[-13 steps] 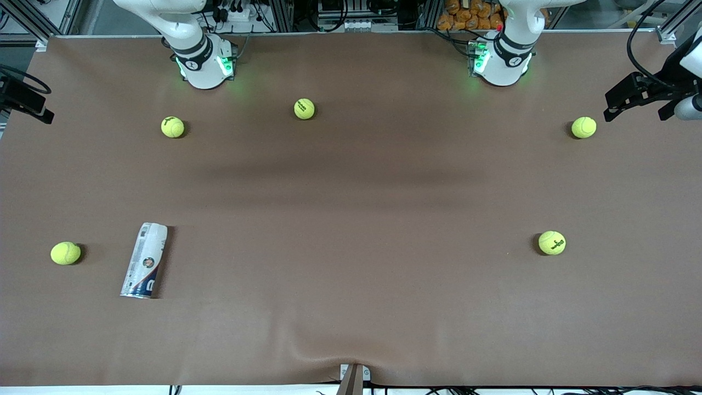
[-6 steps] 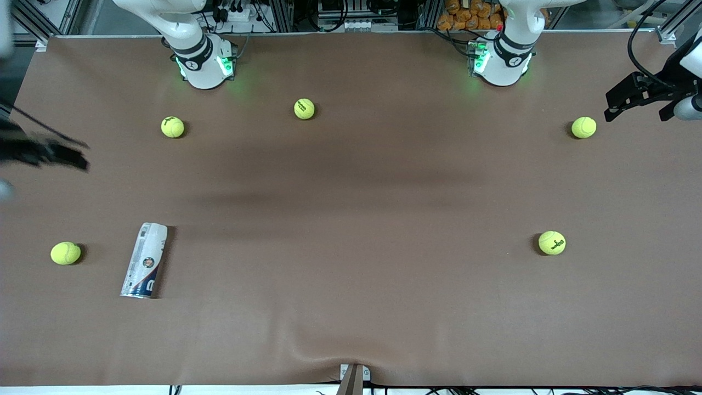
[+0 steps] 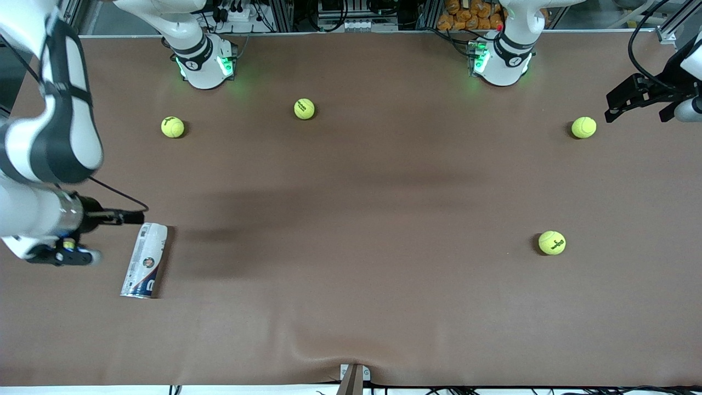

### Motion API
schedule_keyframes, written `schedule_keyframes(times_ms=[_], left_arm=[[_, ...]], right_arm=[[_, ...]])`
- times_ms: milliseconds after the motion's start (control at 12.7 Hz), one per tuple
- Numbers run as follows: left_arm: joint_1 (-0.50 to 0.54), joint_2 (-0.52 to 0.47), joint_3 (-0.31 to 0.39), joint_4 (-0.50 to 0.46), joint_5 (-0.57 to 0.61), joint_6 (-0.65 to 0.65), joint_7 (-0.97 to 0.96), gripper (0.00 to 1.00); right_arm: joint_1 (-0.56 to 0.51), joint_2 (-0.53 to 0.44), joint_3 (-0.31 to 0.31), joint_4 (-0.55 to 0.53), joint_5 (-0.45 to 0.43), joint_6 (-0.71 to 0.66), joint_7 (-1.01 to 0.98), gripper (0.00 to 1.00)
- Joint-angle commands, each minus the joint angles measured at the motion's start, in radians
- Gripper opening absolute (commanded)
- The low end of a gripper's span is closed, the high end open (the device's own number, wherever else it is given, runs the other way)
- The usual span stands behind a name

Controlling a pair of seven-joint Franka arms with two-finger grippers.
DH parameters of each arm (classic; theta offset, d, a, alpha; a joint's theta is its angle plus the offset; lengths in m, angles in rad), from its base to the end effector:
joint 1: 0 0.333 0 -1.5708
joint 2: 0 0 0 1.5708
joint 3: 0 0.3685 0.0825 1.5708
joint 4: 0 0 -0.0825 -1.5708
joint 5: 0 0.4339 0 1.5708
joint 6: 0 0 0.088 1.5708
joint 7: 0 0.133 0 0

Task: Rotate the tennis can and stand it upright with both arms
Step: 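Reach the right gripper toward the tennis can lying on its side, then lower the right gripper over the can and close on its body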

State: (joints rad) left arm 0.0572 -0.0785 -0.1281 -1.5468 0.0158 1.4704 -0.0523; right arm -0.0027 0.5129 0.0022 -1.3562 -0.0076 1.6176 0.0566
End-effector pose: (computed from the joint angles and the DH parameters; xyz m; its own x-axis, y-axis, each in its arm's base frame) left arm 0.5635 -0.0413 0.7001 0.9999 -0.0167 0.0028 -0.0166 -0.9995 -0.0256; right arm 0.7438 -0.0016 0.4142 0.9671 -0.0567 -0.2481 -0.0533 -0.9984 0.0202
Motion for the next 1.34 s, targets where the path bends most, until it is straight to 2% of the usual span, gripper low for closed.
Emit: schedule_keyframes(times_ms=[0, 236, 550, 1258], left_arm=[[0.009, -0.001, -0.002, 0.004, -0.011, -0.008, 0.023, 1.00], [0.006, 0.000, -0.004, 0.002, -0.011, -0.007, 0.023, 1.00], [0.007, 0.013, -0.004, 0.005, -0.010, -0.007, 0.025, 1.00], [0.006, 0.014, -0.004, 0.002, -0.010, -0.007, 0.025, 1.00]], right_arm=[[-0.008, 0.074, 0.002, 0.020, -0.023, 0.036, -0.006, 1.00], [-0.022, 0.148, 0.001, 0.009, -0.028, 0.115, -0.037, 1.00], [-0.036, 0.148, 0.001, -0.101, -0.028, 0.283, -0.073, 1.00], [-0.100, 0.217, 0.001, -0.101, -0.023, 0.459, -0.222, 1.00]])
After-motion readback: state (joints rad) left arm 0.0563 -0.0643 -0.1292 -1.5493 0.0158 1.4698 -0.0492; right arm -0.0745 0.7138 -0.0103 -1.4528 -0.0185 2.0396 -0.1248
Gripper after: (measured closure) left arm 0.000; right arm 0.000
